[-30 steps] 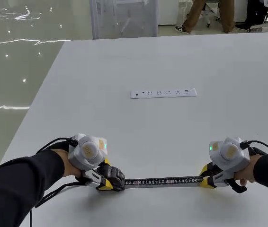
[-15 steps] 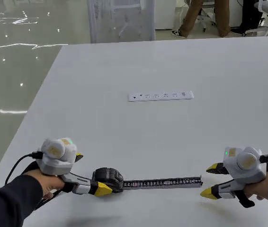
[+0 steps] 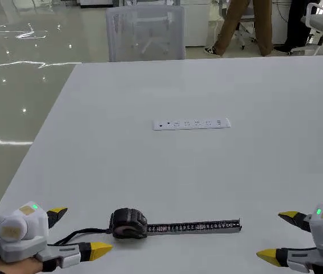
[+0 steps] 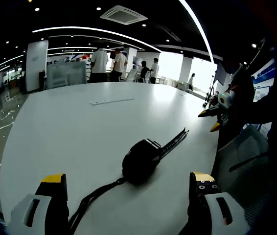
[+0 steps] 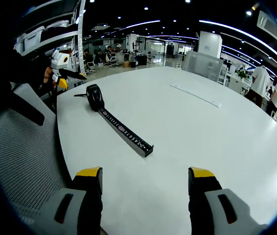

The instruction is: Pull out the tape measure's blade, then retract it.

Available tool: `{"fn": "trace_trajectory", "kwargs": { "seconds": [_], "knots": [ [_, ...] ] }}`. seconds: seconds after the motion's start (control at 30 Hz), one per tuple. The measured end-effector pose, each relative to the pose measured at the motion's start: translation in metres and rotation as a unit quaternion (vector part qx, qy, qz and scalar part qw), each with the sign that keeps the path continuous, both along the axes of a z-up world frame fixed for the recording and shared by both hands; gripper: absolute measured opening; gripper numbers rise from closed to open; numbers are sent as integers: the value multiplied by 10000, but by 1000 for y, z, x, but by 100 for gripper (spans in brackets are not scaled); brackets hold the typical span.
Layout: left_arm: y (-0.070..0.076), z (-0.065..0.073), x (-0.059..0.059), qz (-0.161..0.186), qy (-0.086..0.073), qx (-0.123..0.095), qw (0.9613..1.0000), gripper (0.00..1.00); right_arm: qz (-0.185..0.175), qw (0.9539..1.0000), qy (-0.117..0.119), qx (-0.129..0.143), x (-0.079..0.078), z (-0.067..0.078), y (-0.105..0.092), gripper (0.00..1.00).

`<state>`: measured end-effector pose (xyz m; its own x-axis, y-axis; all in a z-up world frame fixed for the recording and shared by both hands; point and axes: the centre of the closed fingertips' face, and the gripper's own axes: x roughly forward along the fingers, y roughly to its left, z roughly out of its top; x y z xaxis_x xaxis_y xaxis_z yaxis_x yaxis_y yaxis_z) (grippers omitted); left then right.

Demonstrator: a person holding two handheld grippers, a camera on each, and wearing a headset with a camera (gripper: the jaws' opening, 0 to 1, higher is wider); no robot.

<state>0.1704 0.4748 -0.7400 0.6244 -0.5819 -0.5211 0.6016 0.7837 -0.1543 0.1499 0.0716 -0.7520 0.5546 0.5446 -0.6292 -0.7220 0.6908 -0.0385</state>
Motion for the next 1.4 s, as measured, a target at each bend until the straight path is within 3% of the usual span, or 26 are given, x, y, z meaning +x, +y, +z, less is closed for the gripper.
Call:
{"fn": "trace_trajectory", "kwargs": {
  "seconds": [0.03,0.1,0.17,0.3,0.43,0.6,0.73,0.9,1.1,1.4],
  "knots": [
    [2,-2,-5,22,94,-7,10000,100,-22,10000,12,-16,-5,1,-4,67],
    [9,-5,-10,100,68,93,9999,100,-131,9998,-99,-111,-11,4,-11,69],
    [14,-4,-13,180,82,-15,9998,100,-186,9997,-101,-109,-16,6,-15,74],
    [22,-1,-21,243,-68,-84,9996,100,-250,9992,-203,-230,-27,7,-25,77],
    [25,0,-28,305,-65,6,9995,100,-297,9993,-165,-159,-37,2,-33,81],
    [17,3,-38,268,-46,-15,9996,100,-428,9990,-116,-34,-41,0,-40,87],
    [16,3,-38,257,-33,-22,9997,100,-530,9984,-196,-47,-45,5,-44,100],
    [16,3,-36,252,-18,70,9997,100,-663,9976,-194,35,-54,10,-52,100],
    [15,8,-34,296,-68,-7,9995,100,-664,9974,-258,51,-53,17,-50,100],
    [17,4,-39,257,-46,50,9996,100,-529,9983,-228,-17,-54,14,-49,100]
  ]
}}
